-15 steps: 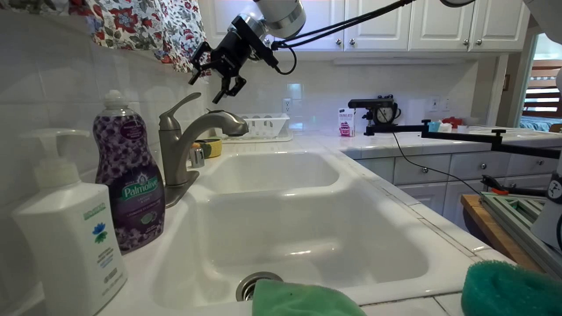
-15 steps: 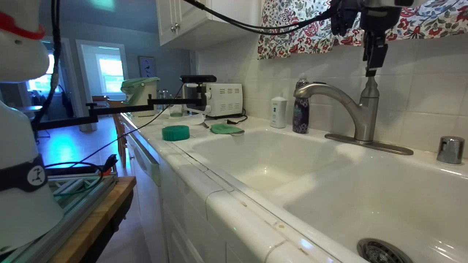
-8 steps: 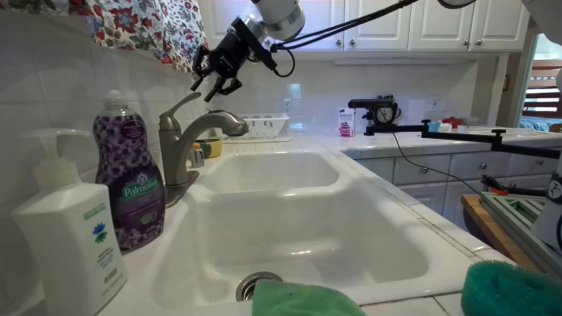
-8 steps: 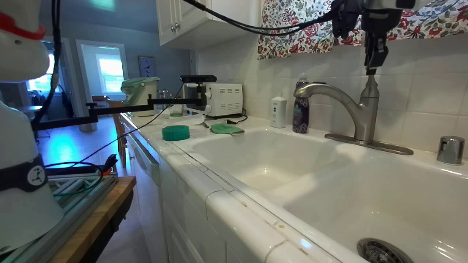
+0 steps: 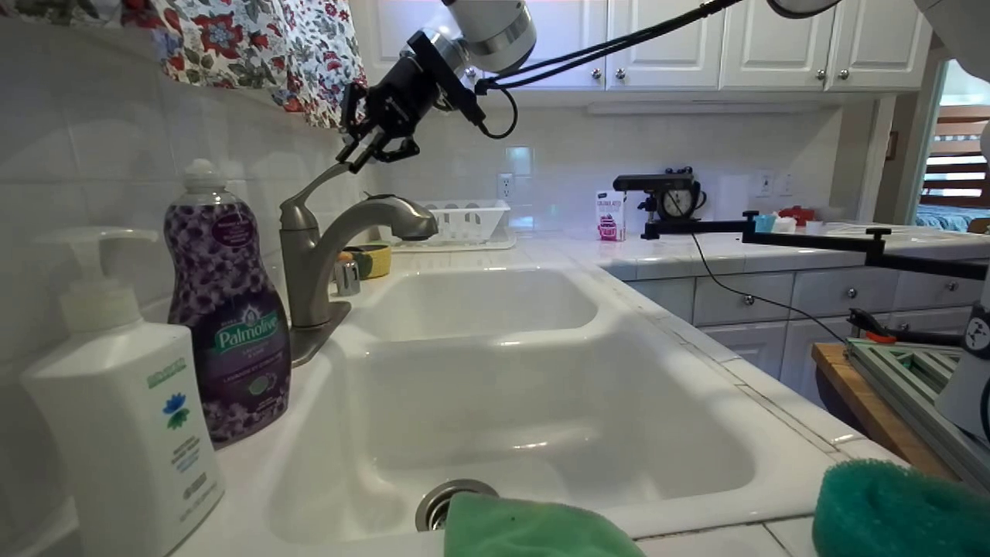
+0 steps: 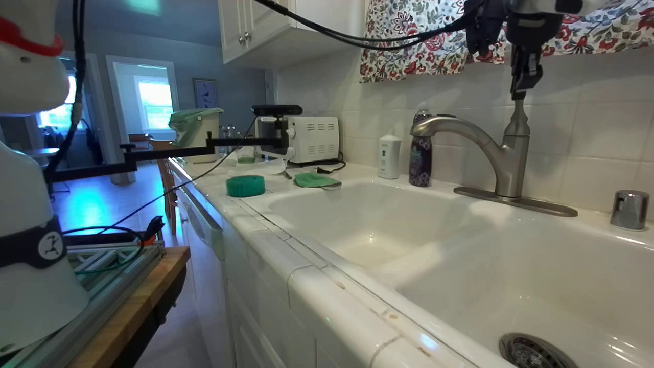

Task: Turn the faucet and turn on the tap

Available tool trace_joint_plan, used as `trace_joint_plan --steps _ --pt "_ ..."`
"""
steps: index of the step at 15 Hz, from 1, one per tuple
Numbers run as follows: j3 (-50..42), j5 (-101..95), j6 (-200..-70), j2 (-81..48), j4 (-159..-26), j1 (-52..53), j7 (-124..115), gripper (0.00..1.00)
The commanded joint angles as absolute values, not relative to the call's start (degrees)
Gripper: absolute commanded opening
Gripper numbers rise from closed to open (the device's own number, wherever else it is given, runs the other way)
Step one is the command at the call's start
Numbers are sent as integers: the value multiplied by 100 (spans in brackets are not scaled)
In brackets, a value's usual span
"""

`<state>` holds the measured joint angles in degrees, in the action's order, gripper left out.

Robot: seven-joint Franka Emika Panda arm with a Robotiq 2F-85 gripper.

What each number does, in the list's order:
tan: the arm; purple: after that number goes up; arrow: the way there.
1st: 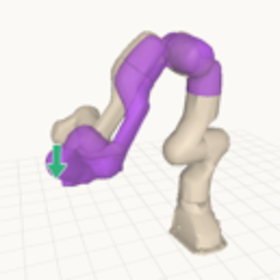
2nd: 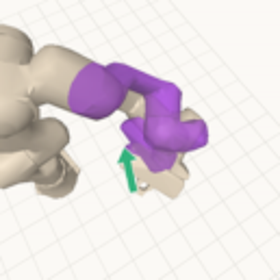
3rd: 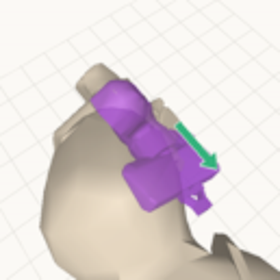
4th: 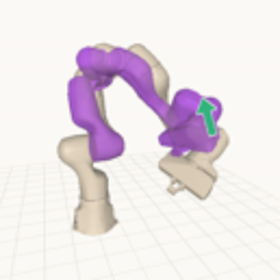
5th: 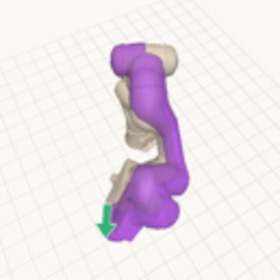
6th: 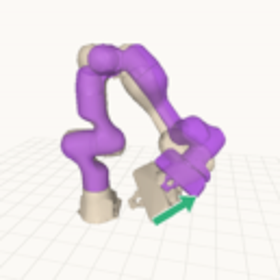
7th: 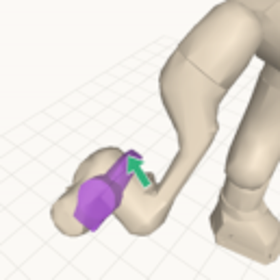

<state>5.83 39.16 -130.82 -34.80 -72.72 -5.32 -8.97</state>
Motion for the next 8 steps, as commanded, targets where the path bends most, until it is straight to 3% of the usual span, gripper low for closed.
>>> trace_joint_plan --steps 1,8 --pt "685 4074 -13065 -3593 -7118 -607 -663 5" --pt "746 4009 -13058 -3587 -6970 -542 -529 5"
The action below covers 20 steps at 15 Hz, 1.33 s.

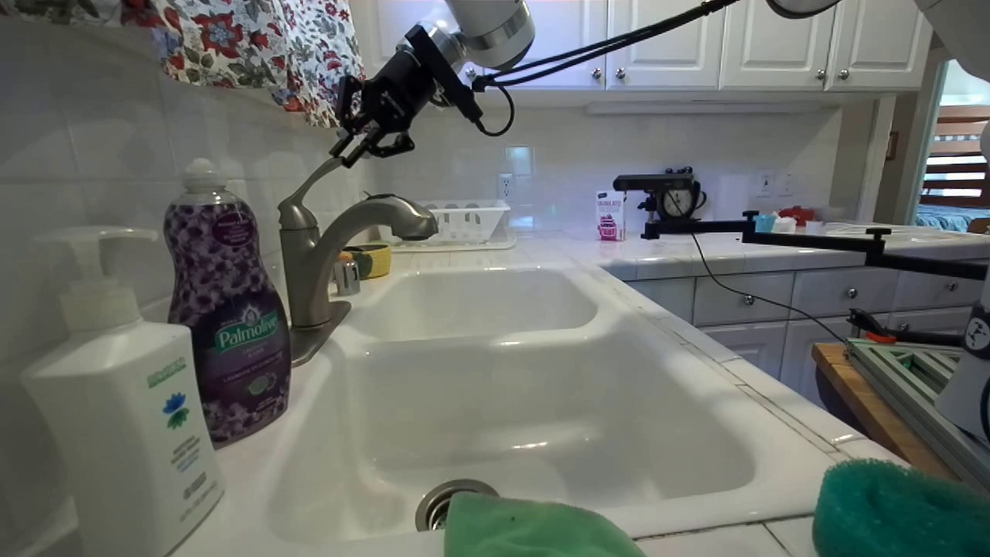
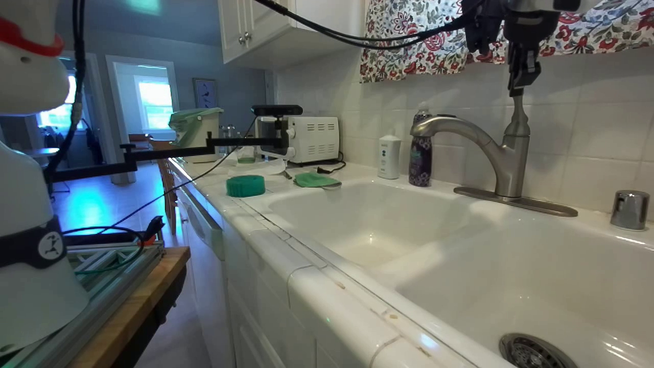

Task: Turn the faucet and turn on the tap

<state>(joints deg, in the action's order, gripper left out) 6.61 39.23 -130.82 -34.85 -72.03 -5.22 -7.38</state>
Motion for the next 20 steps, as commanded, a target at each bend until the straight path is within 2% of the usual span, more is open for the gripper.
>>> trace_joint_plan --steps 1,14,16,17,20 --pt "758 4003 -13065 -3594 -6936 -536 -507 5" --pt "601 3654 -13032 -3626 -6672 -334 -775 7" --pt "518 3422 -13122 -3494 -6823 -270 -833 38" --pt "522 3348 -13117 -3425 -6877 -273 -819 38" --pt "387 2834 -13072 -3146 -7083 -180 -1023 59"
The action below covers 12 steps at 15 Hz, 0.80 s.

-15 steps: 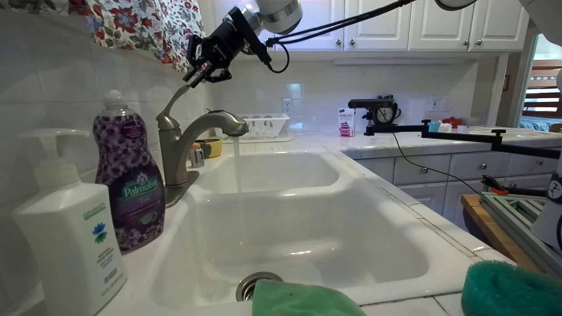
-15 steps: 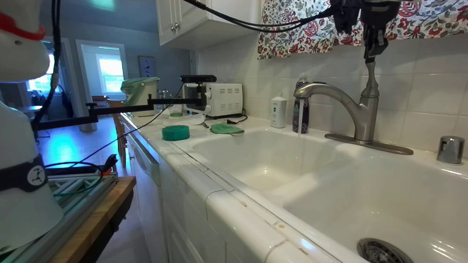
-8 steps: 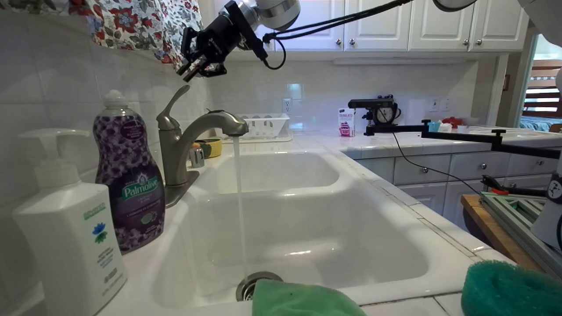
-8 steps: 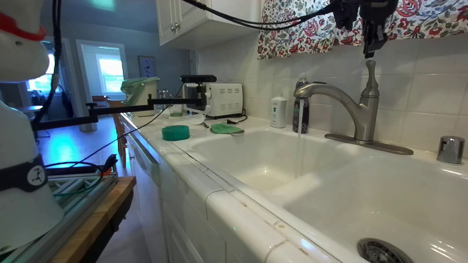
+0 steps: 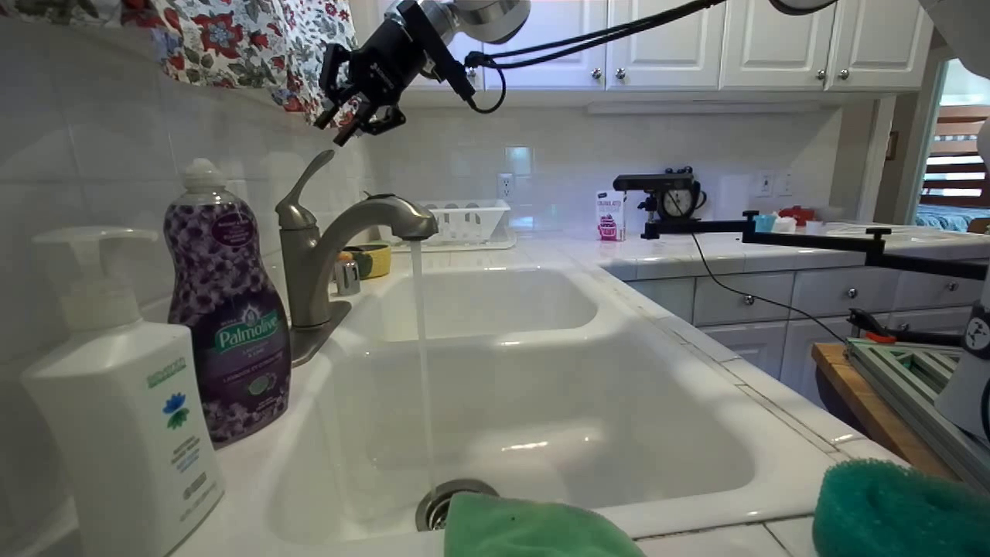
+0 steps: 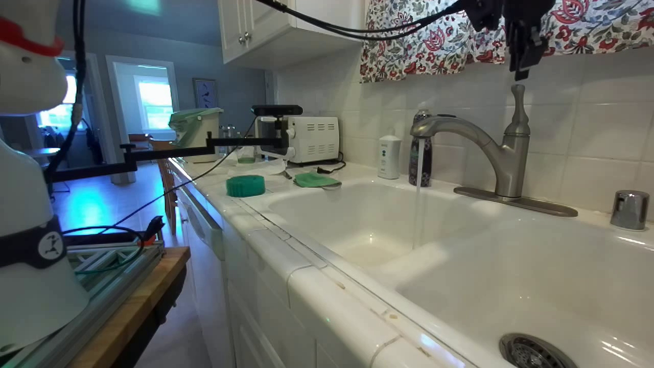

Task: Turn the faucet and turn on the tap

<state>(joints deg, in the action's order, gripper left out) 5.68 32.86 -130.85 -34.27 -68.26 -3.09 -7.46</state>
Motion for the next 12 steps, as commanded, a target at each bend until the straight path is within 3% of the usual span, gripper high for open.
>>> trace_joint_plan --steps 1,6,12 --pt "350 2643 -13061 -3076 -7120 -150 -1111 66" --pt "89 1679 -12558 -2724 -7283 23 -1599 100" --pt "123 1125 -11321 -2379 -7433 62 -1421 100"
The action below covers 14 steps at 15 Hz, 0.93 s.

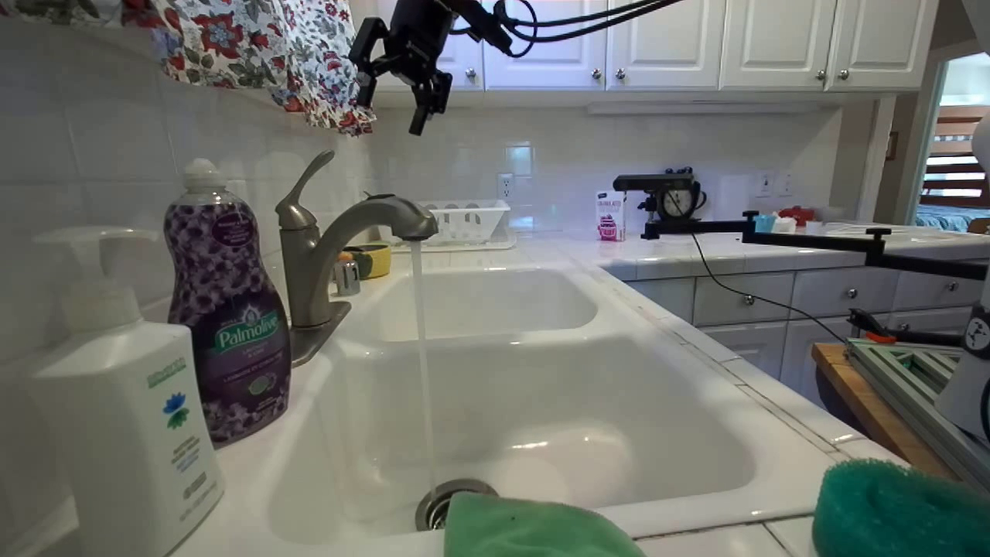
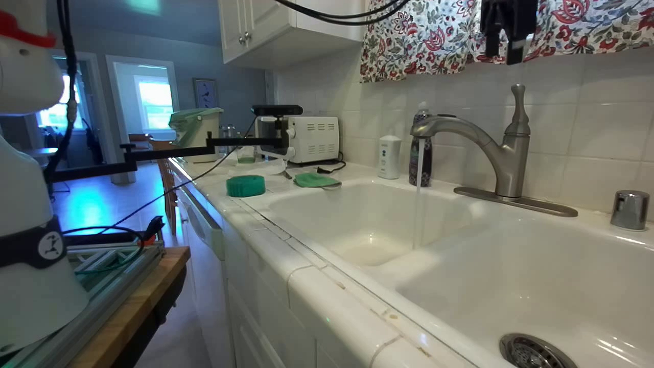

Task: Turn the faucet and turn on the tap

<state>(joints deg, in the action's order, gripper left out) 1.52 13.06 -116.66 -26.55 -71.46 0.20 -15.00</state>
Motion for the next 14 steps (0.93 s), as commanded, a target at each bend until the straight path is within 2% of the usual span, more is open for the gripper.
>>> trace_joint_plan --steps 1,6,14 --pt "145 1111 -11144 -2321 -7455 57 -1357 100" --pt "198 1152 -10430 -2233 -7430 18 -1120 100" --pt "170 1165 -10457 -2356 -7278 49 -1257 100"
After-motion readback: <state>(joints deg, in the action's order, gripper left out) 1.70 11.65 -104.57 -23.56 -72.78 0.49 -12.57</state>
